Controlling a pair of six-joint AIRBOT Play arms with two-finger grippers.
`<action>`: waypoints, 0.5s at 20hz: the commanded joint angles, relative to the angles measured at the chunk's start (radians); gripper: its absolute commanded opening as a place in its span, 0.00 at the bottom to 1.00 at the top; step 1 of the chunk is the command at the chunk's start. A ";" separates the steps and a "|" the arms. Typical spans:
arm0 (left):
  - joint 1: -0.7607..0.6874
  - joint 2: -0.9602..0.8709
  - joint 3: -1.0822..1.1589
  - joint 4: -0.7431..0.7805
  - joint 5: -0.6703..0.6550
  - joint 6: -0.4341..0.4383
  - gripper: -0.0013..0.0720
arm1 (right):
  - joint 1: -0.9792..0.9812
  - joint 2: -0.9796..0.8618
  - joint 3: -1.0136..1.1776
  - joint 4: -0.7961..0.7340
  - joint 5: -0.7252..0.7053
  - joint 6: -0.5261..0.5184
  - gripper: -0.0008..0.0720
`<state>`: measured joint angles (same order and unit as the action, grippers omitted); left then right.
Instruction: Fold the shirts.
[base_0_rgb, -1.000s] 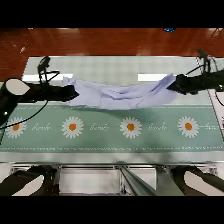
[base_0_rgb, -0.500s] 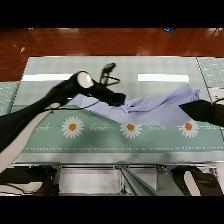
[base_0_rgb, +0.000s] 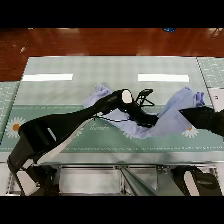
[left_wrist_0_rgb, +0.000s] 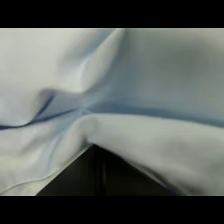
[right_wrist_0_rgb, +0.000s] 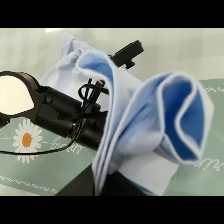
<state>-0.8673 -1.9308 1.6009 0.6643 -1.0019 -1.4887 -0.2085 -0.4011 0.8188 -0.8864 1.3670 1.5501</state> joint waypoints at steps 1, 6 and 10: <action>0.072 0.003 0.036 -0.045 -0.032 0.009 0.04 | 0.000 0.003 0.000 0.030 -0.014 0.006 0.05; 0.427 0.196 0.001 -0.003 -0.142 0.014 0.04 | 0.049 -0.083 0.000 0.203 -0.063 -0.060 0.05; 0.685 0.531 -0.222 0.225 -0.084 0.014 0.04 | 0.306 -0.295 0.041 0.304 -0.332 -0.137 0.05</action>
<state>-0.3565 -1.6009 1.5063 0.7406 -1.1046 -1.4761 -0.0479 -0.5648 0.8322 -0.6624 1.2057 1.4685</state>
